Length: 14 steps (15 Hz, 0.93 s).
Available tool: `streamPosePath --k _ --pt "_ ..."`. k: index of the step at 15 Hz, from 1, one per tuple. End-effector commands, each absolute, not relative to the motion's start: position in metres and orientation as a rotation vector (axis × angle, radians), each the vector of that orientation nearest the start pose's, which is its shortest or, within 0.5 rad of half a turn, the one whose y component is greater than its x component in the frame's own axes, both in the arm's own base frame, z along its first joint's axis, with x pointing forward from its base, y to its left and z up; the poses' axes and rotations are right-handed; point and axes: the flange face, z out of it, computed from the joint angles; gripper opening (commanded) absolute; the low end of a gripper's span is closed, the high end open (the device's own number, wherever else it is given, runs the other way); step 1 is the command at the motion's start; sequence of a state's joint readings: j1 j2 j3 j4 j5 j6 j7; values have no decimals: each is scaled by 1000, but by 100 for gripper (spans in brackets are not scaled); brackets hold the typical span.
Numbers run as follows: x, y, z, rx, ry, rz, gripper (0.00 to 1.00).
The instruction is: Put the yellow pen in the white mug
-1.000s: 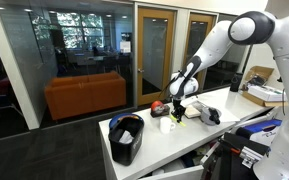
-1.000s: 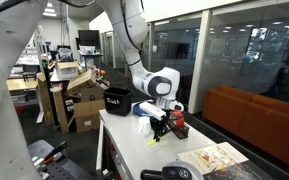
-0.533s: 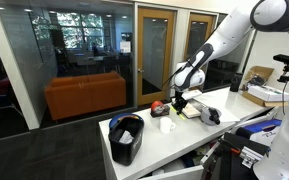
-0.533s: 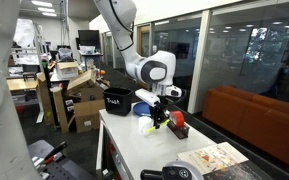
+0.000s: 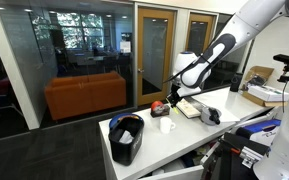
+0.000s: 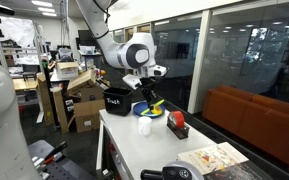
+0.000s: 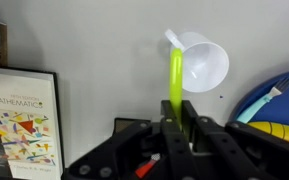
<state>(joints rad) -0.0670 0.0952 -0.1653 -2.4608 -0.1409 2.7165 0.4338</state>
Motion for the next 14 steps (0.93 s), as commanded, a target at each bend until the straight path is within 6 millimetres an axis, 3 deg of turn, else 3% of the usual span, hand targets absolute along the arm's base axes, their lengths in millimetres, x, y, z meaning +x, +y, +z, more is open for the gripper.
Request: streamPosePath --k 1,5,14 --pt "476 -85 286 -3100 907 -389 3" --pt "476 -63 287 -3090 984 -476 3" --pt "472 -49 268 -3051 1076 -646 3"
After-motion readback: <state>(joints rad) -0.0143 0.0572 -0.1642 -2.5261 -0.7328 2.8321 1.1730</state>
